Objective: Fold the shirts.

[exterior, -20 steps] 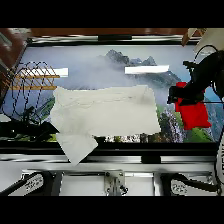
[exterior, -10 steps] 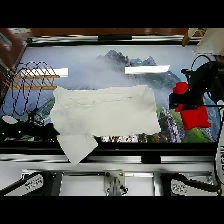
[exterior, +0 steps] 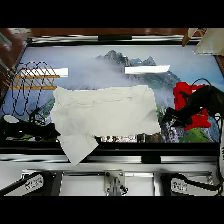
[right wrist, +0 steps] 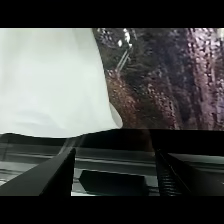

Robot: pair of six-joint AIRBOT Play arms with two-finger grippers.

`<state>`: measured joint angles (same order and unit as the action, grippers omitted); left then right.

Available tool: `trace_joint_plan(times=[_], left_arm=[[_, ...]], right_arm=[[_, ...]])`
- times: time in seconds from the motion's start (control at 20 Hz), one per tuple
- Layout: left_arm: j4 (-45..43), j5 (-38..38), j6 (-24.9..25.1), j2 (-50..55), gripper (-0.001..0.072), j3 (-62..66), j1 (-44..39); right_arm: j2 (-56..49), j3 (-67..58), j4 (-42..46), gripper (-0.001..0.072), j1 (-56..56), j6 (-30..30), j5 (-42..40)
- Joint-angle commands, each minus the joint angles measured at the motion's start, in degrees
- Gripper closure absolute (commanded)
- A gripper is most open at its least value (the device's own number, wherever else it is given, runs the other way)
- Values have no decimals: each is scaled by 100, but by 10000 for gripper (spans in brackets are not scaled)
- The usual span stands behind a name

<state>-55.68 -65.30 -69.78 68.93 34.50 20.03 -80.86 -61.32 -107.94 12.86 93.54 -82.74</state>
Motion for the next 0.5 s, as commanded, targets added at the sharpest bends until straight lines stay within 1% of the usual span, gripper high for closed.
trace_joint_plan(times=[0.0,0.1,0.2,0.35,0.4,0.45], left_arm=[[4,-63,15,-7,668,55,-4],[4,-116,15,-7,668,142,-4],[4,-162,13,-4,668,278,-4],[7,-295,11,-4,668,490,-4],[7,-358,11,-4,668,544,-4],[7,-422,13,-7,668,612,-4]], right_arm=[[-4,614,-214,112,-59,140,632],[-44,743,-323,112,-105,131,839],[-219,748,-321,112,-234,140,772],[-439,748,-407,115,-590,136,916],[-466,748,-404,126,-719,61,1043],[-468,745,-422,280,-826,-31,1158]])
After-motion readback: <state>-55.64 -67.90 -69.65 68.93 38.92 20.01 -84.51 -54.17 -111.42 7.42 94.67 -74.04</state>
